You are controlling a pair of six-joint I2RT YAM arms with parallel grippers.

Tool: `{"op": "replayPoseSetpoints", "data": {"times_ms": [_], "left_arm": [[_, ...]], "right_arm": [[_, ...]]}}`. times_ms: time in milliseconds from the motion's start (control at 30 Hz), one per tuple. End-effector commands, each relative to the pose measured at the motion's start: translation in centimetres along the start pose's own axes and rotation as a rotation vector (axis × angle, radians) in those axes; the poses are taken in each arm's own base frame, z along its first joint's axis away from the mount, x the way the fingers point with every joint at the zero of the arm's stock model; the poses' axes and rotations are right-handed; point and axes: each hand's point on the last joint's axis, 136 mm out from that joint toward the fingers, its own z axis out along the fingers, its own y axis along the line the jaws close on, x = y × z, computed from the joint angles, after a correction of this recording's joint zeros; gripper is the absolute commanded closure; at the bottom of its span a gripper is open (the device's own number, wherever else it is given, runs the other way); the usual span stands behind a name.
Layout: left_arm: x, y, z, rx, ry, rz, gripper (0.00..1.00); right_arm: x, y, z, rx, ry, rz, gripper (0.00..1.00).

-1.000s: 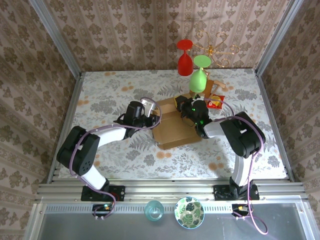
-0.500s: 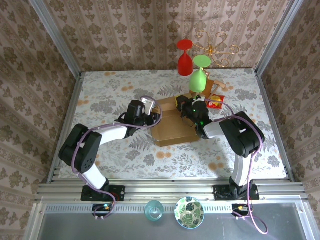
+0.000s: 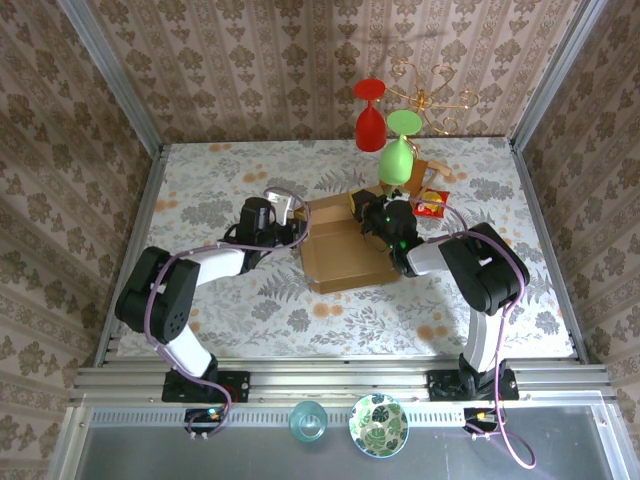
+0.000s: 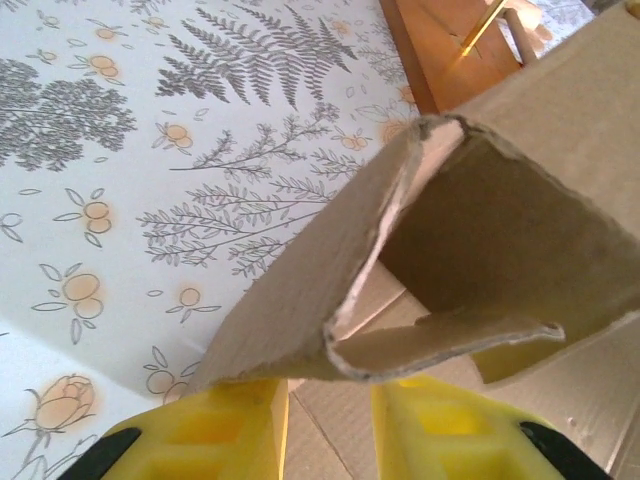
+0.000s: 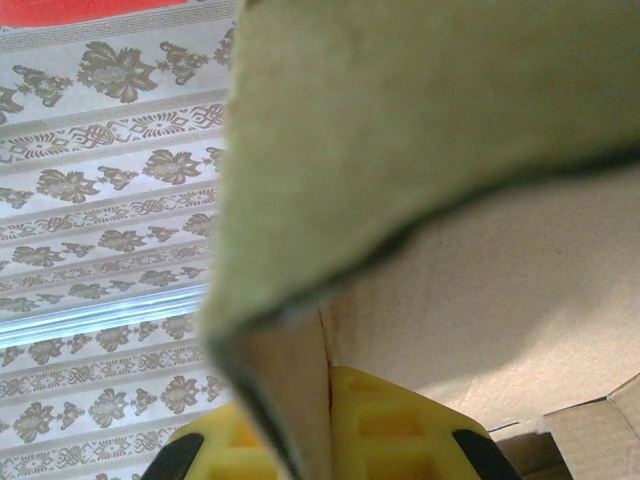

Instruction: Fold the paper box

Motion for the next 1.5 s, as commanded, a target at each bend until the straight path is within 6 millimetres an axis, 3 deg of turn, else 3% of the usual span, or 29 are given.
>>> {"op": "replayPoseSetpoints", "data": {"times_ms": [0,200,433,567,667,867,1067,1267,1467], "left_arm": [[-2.8,-2.8,0.1,0.123,-0.088,0.051,0.69],[-2.7,-5.1,-1.3,0.185,-0.093,-0.001,0.63],[-1.7,-7.2,-6.7,0.185,-0.071,-0.057,0.56],[-1.3,-7.7,-9.6,0.187,-0.048,-0.056,0.54],[-1.2,-7.4,-10.3,0.181,-0.042,-0.06,0.54],[-1.9,-5.5,-8.4,0.141,-0.037,-0.056,0.57],[-3.4,-2.8,-5.7,0.114,-0.04,-0.039,0.58],[-3.8,-2.8,-2.7,0.164,-0.012,-0.002,0.62],[-2.9,-4.2,0.2,0.25,0.047,0.111,0.63]], "right_arm": [[2.1,-4.9,-0.1,0.171,0.079,0.03,1.0],[1.7,-4.1,-0.1,0.124,0.042,0.058,1.0],[1.0,-4.4,-5.0,0.268,-0.023,0.037,1.0],[-0.5,-4.1,-8.2,0.292,-0.096,0.011,1.0],[-2.5,-3.4,-8.2,0.242,-0.101,-0.005,1.0],[-5.4,-1.9,-6.3,0.19,-0.073,-0.016,1.0],[-7.4,-1.5,-6.3,0.23,-0.093,-0.039,1.0],[-9.3,-1.2,-5.9,0.205,-0.105,-0.032,1.0],[-9.5,-1.1,-5.4,0.197,-0.096,-0.029,1.0]]}}
